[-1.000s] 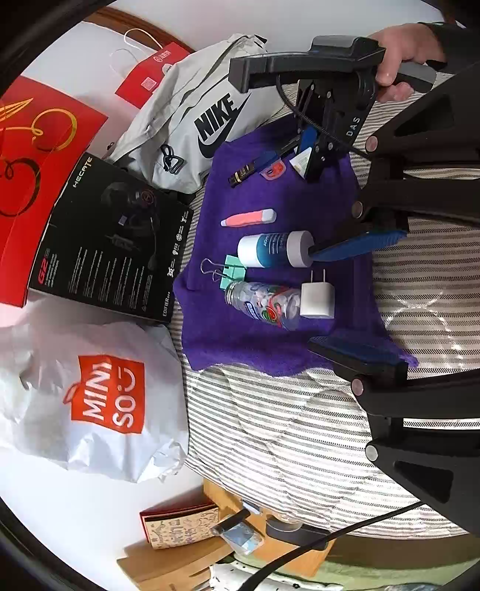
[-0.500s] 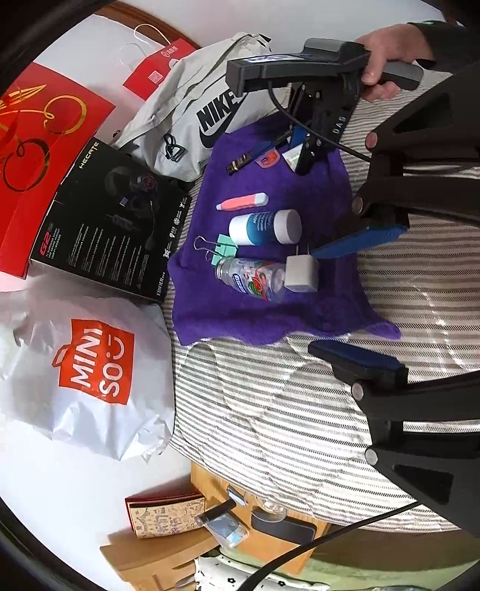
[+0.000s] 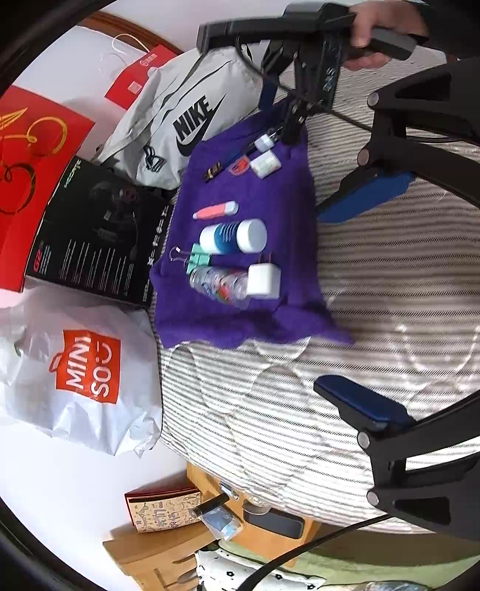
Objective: Organize rigid objects
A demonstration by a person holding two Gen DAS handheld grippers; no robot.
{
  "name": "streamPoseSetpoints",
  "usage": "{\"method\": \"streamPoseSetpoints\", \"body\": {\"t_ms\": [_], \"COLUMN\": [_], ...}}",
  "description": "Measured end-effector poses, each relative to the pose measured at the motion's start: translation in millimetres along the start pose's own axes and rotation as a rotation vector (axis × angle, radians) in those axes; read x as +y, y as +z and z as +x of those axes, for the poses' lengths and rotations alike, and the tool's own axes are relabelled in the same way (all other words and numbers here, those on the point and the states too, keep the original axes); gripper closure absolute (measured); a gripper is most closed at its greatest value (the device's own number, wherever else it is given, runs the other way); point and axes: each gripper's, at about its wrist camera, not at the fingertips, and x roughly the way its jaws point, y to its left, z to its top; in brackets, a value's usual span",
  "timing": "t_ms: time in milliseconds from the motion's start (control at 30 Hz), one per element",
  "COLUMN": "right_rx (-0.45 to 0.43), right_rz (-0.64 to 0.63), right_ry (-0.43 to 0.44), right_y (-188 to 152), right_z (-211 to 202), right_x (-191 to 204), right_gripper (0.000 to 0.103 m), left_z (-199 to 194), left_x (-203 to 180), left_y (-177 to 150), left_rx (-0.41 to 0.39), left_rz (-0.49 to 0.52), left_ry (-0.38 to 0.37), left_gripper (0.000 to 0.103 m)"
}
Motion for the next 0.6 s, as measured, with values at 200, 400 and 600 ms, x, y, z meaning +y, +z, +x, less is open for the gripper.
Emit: {"method": "streamPoseSetpoints", "body": {"t_ms": [200,400,600], "right_rx": [-0.033,-0.005,-0.011], "right_rz": [0.049,0.117,0.191], "right_ry": [-0.021,-0.050,-0.030], "right_y": [-37.4,-71.6,-90.0], "right_z": [-37.0,-50.2,-75.5], "right_x": [-8.7,-15.8,-18.4], "right_gripper": [0.003,0.001,0.000], "left_z": [-12.9,-23.9,-40.9], "left_x": [-27.6,-53.7,-73.4], "left_y": [-18.7,-36.7,-43.7], "left_rx": [-0.023,-0.016,-0.030], "left_rz": [-0.022,0.005,0.072], "left_ry": [-0.034,0.018,0.099], "left_gripper": [0.000,0.000,0.000]}}
